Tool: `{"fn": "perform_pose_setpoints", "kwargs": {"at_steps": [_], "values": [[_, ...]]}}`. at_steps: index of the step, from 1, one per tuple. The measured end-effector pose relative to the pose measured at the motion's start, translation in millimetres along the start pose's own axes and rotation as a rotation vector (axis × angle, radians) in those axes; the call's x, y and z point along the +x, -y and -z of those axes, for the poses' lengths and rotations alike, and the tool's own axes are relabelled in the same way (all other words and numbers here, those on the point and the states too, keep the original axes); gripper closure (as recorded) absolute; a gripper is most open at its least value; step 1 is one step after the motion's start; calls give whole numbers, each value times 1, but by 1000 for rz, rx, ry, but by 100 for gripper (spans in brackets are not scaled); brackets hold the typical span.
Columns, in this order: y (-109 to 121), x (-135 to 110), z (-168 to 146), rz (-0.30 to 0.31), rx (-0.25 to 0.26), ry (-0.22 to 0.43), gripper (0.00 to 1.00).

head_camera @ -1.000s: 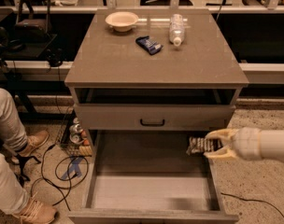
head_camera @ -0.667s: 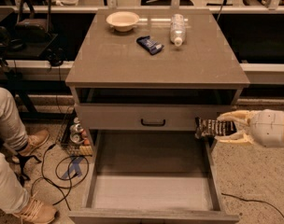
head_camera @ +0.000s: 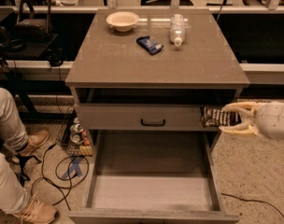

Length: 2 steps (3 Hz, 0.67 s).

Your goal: Pick rxbar chocolate from middle drawer and place on counter

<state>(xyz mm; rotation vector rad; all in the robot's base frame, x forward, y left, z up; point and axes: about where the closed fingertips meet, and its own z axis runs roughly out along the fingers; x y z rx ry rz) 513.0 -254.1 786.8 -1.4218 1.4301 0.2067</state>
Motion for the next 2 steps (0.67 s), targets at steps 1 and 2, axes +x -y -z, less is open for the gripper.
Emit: {"fn": "perform_pose_setpoints", "kwargs": {"at_steps": [1, 2], "values": [[49, -16, 20, -16, 90, 38, 100], [101, -29, 29, -61, 169, 49, 100]]}}
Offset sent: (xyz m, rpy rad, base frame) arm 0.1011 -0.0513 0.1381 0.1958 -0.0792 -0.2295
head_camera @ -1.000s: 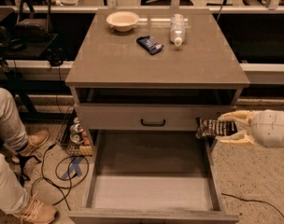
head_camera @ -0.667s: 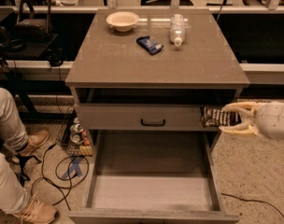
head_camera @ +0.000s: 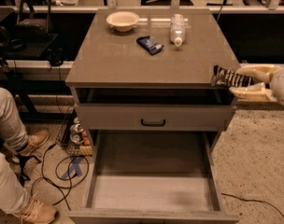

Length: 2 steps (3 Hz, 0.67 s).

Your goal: Pick rxbar chocolate from middle drawer and place on counter

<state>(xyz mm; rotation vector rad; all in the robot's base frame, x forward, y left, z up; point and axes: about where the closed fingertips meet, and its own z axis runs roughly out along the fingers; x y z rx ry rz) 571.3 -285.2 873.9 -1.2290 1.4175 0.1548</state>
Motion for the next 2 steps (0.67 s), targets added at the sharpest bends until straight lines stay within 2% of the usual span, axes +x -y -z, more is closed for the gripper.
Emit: {"fn": "perform_pose_setpoints", "kwargs": {"at_steps": [1, 2], "values": [[40, -9, -22, -63, 16, 13, 100], [63, -17, -54, -104, -8, 31, 84]]}}
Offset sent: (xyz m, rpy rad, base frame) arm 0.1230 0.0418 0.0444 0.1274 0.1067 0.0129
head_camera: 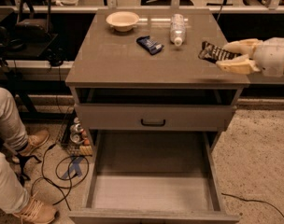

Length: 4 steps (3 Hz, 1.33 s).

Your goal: Pick rxbar chocolate from middle drawer and place on counter

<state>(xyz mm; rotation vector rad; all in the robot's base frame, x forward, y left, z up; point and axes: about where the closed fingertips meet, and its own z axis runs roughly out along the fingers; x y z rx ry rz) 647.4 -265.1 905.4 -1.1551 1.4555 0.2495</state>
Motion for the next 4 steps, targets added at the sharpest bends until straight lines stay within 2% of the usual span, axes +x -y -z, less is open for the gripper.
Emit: {"fn": "perform_pose_setpoints", "kwargs": {"at_steps": [2, 3, 4], "values": [[23, -14, -59, -36, -61, 27, 37], [29, -15, -93, -56, -99, 37, 6], [30, -13, -113, -73, -124, 41, 0]]}}
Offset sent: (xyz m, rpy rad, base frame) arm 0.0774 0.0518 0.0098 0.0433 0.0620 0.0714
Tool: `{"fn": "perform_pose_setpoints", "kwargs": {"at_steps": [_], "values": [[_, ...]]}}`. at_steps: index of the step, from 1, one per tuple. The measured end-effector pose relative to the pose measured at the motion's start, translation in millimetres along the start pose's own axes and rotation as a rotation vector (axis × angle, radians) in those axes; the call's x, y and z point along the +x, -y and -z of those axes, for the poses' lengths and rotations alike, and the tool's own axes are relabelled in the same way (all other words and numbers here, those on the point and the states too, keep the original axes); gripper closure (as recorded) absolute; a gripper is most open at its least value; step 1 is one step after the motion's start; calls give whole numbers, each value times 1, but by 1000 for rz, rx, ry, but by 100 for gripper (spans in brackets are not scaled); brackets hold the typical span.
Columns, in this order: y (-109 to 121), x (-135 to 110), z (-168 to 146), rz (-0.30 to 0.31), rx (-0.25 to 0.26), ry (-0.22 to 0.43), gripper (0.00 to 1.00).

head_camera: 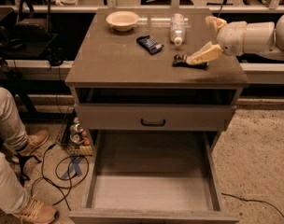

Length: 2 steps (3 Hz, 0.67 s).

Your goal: Pick rxbar chocolate from middle drawer and place on counter

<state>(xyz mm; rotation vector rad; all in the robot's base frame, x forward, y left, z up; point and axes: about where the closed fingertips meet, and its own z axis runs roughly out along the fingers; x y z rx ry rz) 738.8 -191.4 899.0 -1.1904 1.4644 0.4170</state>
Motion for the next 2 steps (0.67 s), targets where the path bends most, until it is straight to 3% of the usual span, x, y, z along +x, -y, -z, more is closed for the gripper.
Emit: {"fn": "perform_pose_setpoints", "kwargs": {"at_steps": [1, 2], "values": [[0, 12, 14, -26, 24, -7, 0], [-7, 36, 74, -74, 128, -55, 0]]}}
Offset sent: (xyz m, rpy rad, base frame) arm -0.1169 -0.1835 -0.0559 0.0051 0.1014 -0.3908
